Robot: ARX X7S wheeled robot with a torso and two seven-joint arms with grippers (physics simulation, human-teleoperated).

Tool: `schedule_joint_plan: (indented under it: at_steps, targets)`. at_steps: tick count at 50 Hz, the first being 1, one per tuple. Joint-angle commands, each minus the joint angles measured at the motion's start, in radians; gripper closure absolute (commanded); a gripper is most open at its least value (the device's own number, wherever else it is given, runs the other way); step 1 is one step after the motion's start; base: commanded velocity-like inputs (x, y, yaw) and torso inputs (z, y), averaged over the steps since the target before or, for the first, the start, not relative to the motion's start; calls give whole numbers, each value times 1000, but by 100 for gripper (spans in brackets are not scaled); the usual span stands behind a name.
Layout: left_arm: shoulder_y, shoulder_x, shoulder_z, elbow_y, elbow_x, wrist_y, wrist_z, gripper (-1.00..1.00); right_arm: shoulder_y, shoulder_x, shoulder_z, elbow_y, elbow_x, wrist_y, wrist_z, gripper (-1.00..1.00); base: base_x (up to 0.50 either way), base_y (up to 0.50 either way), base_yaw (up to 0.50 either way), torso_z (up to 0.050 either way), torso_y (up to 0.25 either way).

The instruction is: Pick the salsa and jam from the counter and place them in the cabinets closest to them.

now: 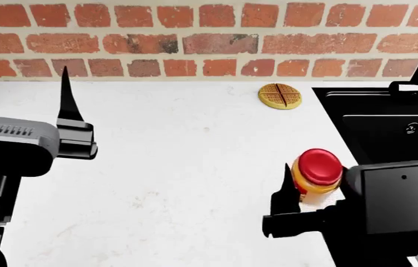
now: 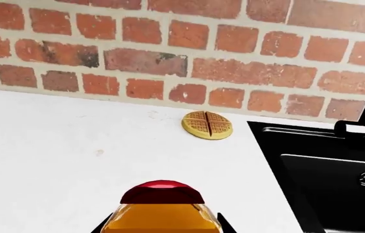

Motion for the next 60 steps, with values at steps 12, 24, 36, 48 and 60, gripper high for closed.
schedule_joint_plan:
  at_steps: [12,24,36,48,60]
  targets:
    - [-15,-15,0,3,-11,-6,-7,-100,1217,437,-1260,-63,194,-714,118,100,0,0,0,0,0]
    - [-21,-17,5,4,-12,-8,-10,-100,1577,310,-1498,25,264,-782,53,100,0,0,0,0,0]
    - [-1,-29,2,9,-7,7,-18,-100,1716,237,-1420,243,307,-659,-114,100,0,0,0,0,0]
    - [9,-39,-2,12,-6,23,-19,-100,1755,108,-1133,486,257,-416,-250,100,0,0,0,0,0]
    - [-37,-57,-19,37,-75,-2,-48,-100,1751,-92,-934,847,-7,-242,-504,100,0,0,0,0,0]
